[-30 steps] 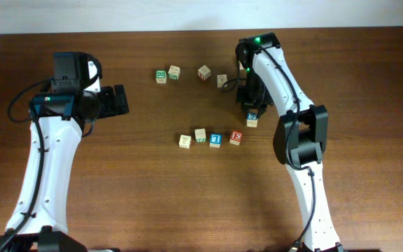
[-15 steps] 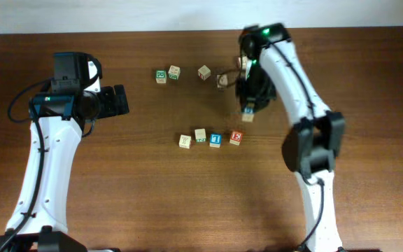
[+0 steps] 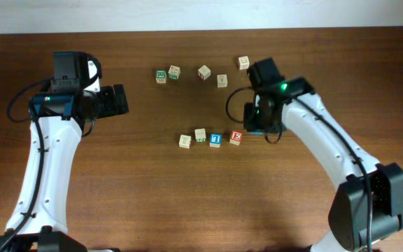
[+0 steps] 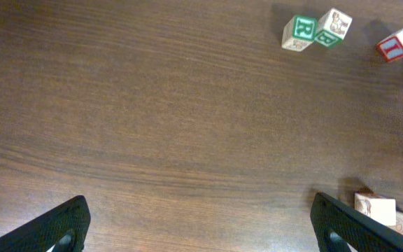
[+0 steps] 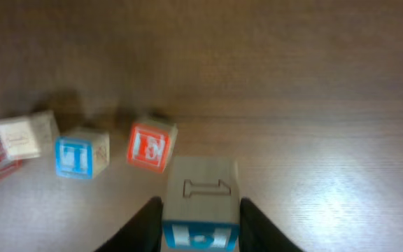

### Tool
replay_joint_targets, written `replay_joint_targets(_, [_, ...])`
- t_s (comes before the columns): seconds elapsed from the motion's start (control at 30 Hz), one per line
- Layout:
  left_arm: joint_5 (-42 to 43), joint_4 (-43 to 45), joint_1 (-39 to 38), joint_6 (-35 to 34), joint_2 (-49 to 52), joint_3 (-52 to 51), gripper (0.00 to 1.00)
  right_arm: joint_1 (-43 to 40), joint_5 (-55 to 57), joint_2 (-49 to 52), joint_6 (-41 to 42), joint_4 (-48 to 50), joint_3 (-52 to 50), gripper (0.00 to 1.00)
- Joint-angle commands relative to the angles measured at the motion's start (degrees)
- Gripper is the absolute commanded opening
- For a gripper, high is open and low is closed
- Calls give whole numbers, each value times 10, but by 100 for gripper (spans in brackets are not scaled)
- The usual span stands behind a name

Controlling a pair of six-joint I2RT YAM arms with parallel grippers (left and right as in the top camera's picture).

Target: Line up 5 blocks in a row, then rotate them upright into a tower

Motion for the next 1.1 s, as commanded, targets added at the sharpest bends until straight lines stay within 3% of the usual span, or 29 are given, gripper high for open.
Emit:
replay_joint_targets(0.0, [-2, -1, 4, -7, -1, 11, 99, 2, 5, -5, 6, 71, -65, 35])
replay_joint_targets(0.1, [-2, -1, 4, -7, -1, 11, 99, 2, 4, -1, 23, 158, -116, 35])
replay_joint_targets(0.2, [-2, -1, 4, -7, -1, 11, 99, 3, 2, 23, 36, 183, -125, 35])
replay_joint_targets(0.4, [-2, -1, 4, -7, -1, 11, 99, 1, -30, 31, 37, 174, -120, 35])
replay_joint_targets(0.57, [-2, -1, 4, -7, -1, 11, 99, -15, -84, 31, 67, 91, -51, 35])
replay_joint_targets(0.73, [-2, -1, 4, -7, -1, 11, 99, -11, -12, 32, 127, 47, -53, 34])
replay_joint_targets(1.07, [-2, -1, 3, -7, -1, 11, 99, 4, 17, 32, 103, 106, -122, 34])
